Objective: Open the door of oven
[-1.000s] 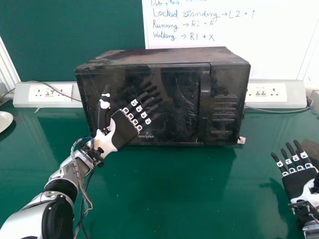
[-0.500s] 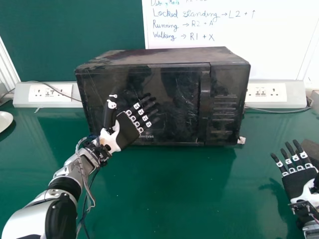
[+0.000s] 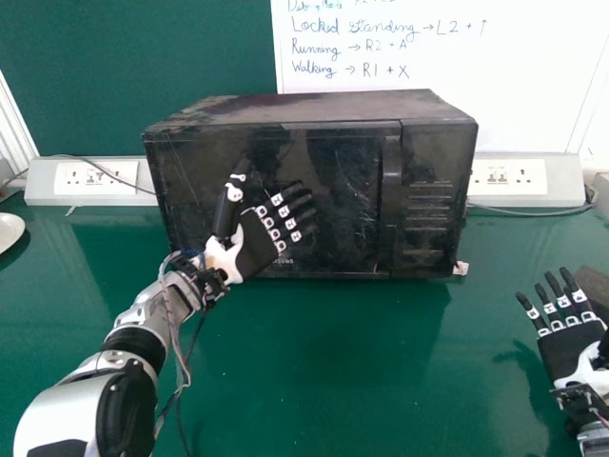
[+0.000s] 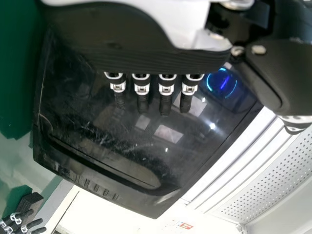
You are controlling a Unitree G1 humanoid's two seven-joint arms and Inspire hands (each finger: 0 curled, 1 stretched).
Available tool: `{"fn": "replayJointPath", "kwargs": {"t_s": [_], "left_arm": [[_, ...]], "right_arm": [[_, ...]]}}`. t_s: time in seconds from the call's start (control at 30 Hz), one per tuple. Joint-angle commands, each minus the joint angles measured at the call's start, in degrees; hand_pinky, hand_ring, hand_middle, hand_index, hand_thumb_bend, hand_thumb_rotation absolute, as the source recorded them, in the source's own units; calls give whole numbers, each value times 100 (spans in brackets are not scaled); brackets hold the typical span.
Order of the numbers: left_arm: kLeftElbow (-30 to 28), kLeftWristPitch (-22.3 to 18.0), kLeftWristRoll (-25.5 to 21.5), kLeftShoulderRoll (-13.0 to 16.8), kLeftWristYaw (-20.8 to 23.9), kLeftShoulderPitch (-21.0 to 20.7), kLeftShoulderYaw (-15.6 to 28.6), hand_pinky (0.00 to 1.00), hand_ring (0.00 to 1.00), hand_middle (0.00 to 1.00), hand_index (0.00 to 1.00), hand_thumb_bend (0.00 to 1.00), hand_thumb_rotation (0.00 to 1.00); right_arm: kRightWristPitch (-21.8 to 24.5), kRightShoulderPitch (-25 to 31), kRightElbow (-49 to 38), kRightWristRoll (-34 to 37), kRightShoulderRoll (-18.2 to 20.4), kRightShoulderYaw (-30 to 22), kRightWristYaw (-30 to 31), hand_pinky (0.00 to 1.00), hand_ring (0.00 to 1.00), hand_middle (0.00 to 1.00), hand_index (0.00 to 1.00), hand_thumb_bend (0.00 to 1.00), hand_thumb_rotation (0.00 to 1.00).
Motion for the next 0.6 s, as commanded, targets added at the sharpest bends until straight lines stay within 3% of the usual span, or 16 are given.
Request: {"fn": "replayJointPath", "kwargs": {"t_s": [0.0,0.57], "left_arm": [[31,26,67,-32,68,-181,-80,67,86,92,88,100,69],[52,170,257,-283,203,-524,-270,73,91,95,90,98,74]], "right_arm": [[49,102,191,55,227,3,7,91,100,100,100,100,97],[-83,60,249,-8,274,53,-16,92,100,100,100,100,99]]}}
